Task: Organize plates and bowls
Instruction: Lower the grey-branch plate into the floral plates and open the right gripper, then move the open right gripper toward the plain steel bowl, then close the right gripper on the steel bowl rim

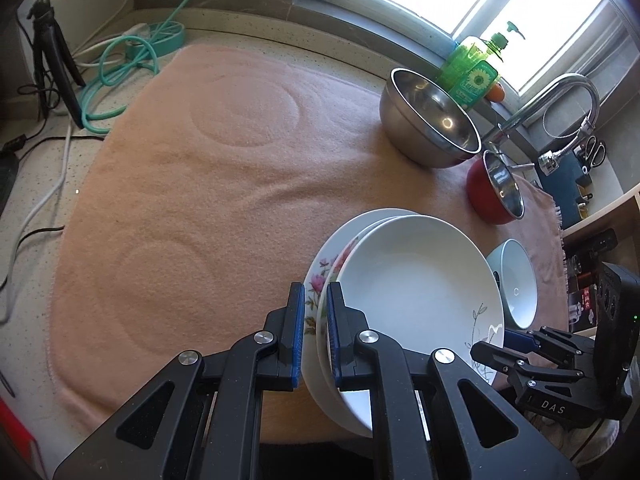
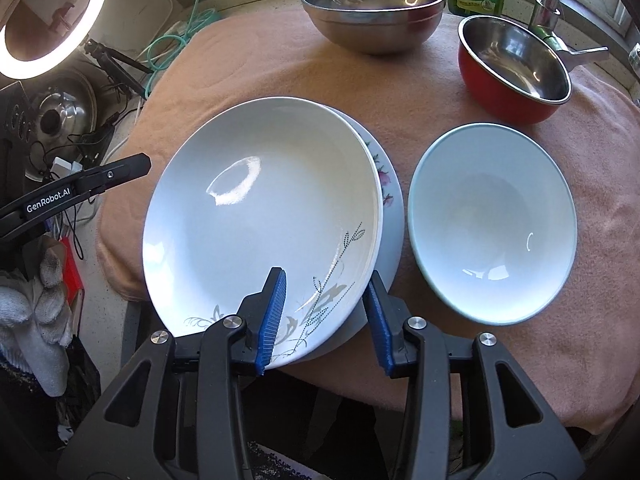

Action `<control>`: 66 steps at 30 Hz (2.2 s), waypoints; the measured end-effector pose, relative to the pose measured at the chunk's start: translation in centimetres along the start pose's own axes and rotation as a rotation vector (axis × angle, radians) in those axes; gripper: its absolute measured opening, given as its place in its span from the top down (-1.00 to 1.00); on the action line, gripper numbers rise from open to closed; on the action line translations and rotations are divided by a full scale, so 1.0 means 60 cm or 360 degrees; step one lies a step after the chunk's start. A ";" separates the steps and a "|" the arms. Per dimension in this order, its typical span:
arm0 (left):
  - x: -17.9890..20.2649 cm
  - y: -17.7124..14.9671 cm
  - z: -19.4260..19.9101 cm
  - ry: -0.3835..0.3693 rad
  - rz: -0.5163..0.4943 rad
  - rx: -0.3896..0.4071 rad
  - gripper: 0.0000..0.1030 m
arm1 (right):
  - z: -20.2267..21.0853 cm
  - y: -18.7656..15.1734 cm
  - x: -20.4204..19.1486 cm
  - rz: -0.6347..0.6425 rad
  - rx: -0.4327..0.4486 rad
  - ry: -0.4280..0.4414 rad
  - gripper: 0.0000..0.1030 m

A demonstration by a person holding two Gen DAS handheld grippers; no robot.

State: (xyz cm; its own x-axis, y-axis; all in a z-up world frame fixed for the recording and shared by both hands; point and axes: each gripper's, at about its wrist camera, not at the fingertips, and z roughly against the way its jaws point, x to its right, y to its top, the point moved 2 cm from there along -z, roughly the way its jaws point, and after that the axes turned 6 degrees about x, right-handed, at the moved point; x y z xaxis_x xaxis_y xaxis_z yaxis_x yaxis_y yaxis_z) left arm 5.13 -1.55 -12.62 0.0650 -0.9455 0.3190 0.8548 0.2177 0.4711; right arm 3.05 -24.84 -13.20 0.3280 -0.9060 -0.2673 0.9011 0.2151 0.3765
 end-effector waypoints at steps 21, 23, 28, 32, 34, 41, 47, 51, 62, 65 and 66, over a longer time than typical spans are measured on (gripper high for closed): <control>0.045 0.113 0.007 -0.0146 -0.0158 0.0021 0.62 | 0.128 0.067 0.010 -0.0341 0.0377 0.0185 0.19; 0.053 0.137 0.003 -0.0169 -0.0202 0.0037 0.62 | 0.133 0.081 0.013 -0.0381 0.0416 0.0161 0.19; 0.067 0.196 -0.027 -0.0253 -0.0242 0.0014 0.62 | 0.126 0.112 0.029 -0.0520 0.0458 0.0170 0.19; 0.081 0.235 -0.060 -0.0279 -0.0311 -0.0014 0.62 | 0.104 0.137 0.046 -0.0649 0.0473 0.0173 0.19; 0.086 0.250 -0.078 -0.0299 -0.0333 -0.0041 0.62 | 0.095 0.151 0.055 -0.0705 0.0478 0.0171 0.19; 0.085 0.303 -0.142 -0.0388 -0.0321 -0.0158 0.43 | 0.060 0.200 0.071 -0.0837 0.0471 0.0168 0.19; 0.088 0.333 -0.183 -0.0428 -0.0315 -0.0229 0.43 | 0.039 0.231 0.092 -0.0973 0.0505 0.0202 0.19; 0.092 0.341 -0.201 -0.0447 -0.0320 -0.0267 0.43 | 0.025 0.246 0.105 -0.0995 0.0496 0.0146 0.19; 0.107 0.354 -0.235 -0.0468 -0.0369 -0.0330 0.43 | -0.030 0.265 0.120 -0.1028 0.0398 0.0086 0.19; 0.112 0.357 -0.245 -0.0456 -0.0391 -0.0351 0.43 | -0.041 0.261 0.132 -0.1059 0.0396 0.0083 0.19; 0.115 0.358 -0.247 -0.0453 -0.0401 -0.0349 0.43 | -0.045 0.259 0.139 -0.1084 0.0397 0.0085 0.19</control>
State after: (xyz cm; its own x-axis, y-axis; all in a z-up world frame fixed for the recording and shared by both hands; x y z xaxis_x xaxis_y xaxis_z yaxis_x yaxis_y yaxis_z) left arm 31.58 -6.96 -12.46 -0.2776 -0.8515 0.4449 0.9170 -0.0967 0.3871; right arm 20.55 -28.10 -11.96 -0.2639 -0.7890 -0.5548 0.8209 -0.4858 0.3003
